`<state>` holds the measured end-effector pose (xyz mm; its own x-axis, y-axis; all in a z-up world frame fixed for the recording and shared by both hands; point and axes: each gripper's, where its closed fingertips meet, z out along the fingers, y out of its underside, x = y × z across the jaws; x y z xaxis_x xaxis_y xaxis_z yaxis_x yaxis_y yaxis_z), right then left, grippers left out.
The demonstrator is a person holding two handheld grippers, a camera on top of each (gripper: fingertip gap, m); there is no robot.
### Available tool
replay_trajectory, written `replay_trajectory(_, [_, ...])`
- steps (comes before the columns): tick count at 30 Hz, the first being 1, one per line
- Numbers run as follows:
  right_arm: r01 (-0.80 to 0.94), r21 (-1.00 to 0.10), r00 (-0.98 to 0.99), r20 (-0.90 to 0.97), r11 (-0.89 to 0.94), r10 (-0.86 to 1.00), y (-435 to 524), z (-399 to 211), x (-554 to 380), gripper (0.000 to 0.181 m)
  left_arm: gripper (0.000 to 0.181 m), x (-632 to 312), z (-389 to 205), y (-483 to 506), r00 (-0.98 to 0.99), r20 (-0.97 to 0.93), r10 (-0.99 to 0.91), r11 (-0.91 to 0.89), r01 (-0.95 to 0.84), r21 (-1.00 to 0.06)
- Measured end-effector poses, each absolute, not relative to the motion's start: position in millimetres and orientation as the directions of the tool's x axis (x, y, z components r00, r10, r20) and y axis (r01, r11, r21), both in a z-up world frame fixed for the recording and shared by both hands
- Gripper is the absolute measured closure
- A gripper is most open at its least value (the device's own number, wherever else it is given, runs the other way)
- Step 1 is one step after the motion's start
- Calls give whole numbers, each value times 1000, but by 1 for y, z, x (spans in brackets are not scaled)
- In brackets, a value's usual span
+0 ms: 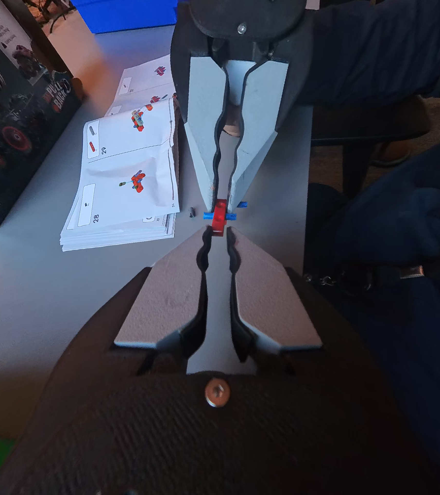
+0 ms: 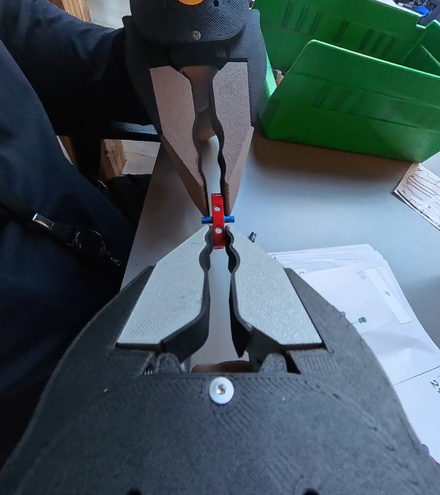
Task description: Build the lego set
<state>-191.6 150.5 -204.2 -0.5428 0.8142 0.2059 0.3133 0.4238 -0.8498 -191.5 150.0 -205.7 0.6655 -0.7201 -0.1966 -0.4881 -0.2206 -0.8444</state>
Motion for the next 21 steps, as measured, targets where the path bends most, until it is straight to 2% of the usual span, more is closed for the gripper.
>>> replay_trajectory(1, [314,-851,-541,205,421,816,151,-204,-192,177,173,-192,-205,150,666,-197,-719,-220,-487,-845])
replay_trajectory(13, [316,-851,-554,193,419,810,148,-205,-190,177,170,-191,-203,149,665,-184,-724,-217,-473,-854])
replay_trajectory(15, [317,-854,-554,185,411,812,148,-204,-190,177,176,-190,-204,148,654,-188,-732,-209,-479,-852])
replay_trajectory(21, [314,-858,-556,181,407,811,148,-203,-190,177,177,-189,-203,146,647,-198,-737,-197,-485,-852])
